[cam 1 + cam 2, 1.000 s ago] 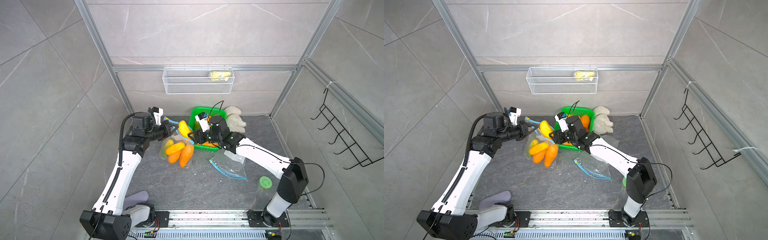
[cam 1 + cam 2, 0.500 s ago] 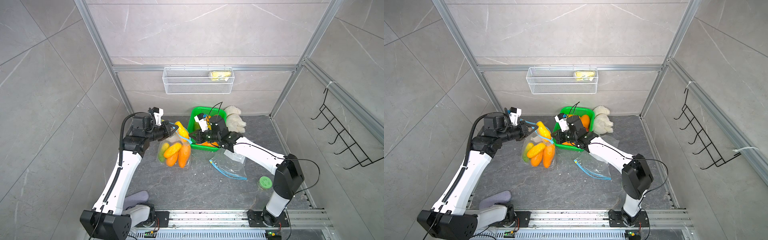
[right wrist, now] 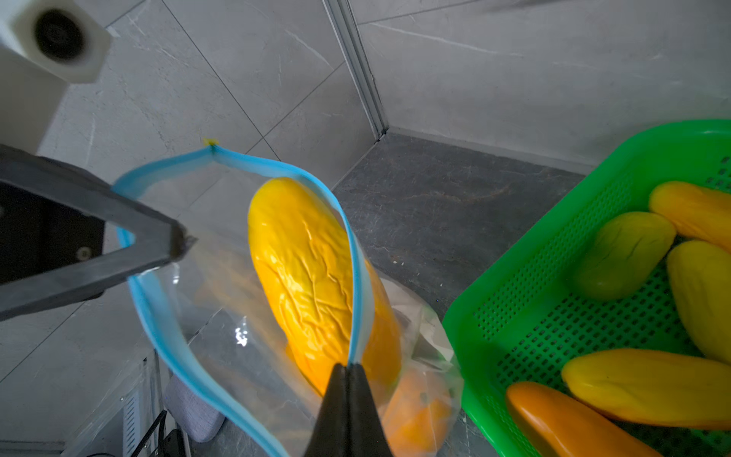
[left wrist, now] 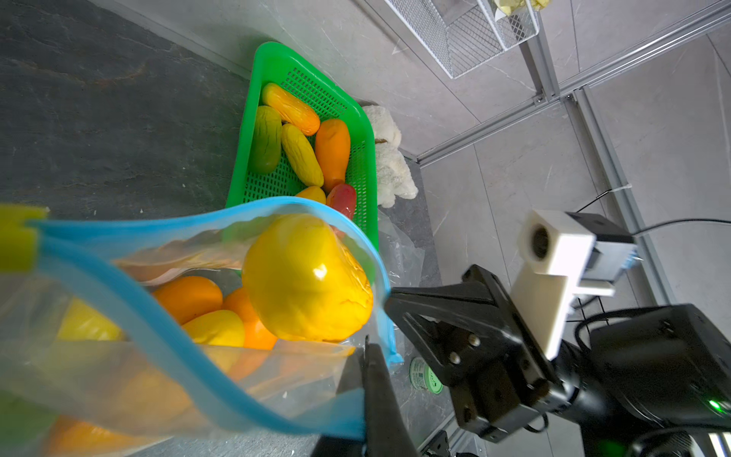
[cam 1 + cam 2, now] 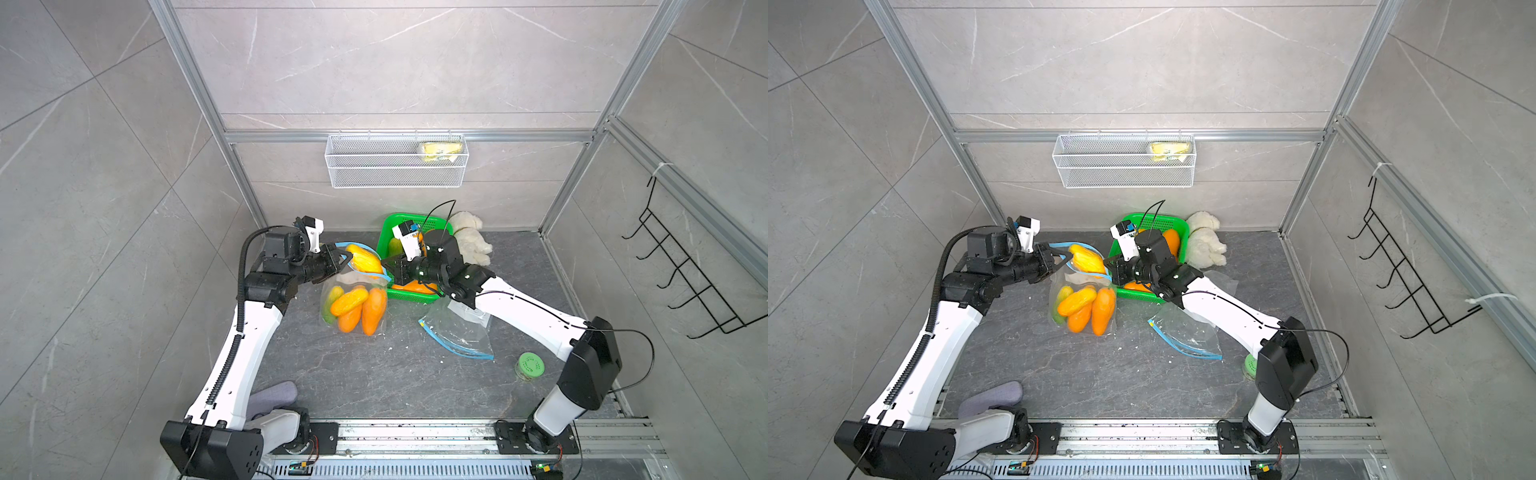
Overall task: Place the mango in a zip-top bag and seal the zipper
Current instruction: Adjust the zipper food storage bag at the center of the board, then pick up the mango from the basket.
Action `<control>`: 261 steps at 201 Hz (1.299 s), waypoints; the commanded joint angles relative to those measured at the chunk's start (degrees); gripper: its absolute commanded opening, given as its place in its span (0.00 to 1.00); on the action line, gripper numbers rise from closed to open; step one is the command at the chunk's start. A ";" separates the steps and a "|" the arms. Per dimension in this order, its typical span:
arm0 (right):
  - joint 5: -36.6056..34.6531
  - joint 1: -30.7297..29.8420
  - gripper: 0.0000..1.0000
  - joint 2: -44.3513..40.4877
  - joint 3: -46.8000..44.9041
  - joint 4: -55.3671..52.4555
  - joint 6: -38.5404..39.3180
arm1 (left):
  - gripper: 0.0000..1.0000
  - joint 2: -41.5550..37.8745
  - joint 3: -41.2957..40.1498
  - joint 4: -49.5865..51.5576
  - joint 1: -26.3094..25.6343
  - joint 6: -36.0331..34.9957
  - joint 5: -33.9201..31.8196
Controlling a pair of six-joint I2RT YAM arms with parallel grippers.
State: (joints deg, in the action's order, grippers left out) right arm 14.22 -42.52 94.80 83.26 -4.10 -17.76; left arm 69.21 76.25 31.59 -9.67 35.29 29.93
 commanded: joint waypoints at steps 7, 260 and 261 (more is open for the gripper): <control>-7.31 -1.63 0.00 -4.22 -2.15 1.95 2.97 | 0.00 -0.66 1.44 0.06 0.86 -2.21 -2.94; -23.19 9.65 0.80 31.03 34.32 -28.77 12.77 | 0.00 -0.08 -1.89 -2.14 1.32 -2.22 -4.84; -23.01 9.78 0.80 31.53 34.99 -29.21 13.06 | 0.00 -0.15 -1.85 -2.10 1.37 -2.28 -4.86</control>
State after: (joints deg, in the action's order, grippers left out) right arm -5.91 -34.28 118.65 106.52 -21.06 -13.43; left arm 69.82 73.58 31.00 -8.62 33.43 23.09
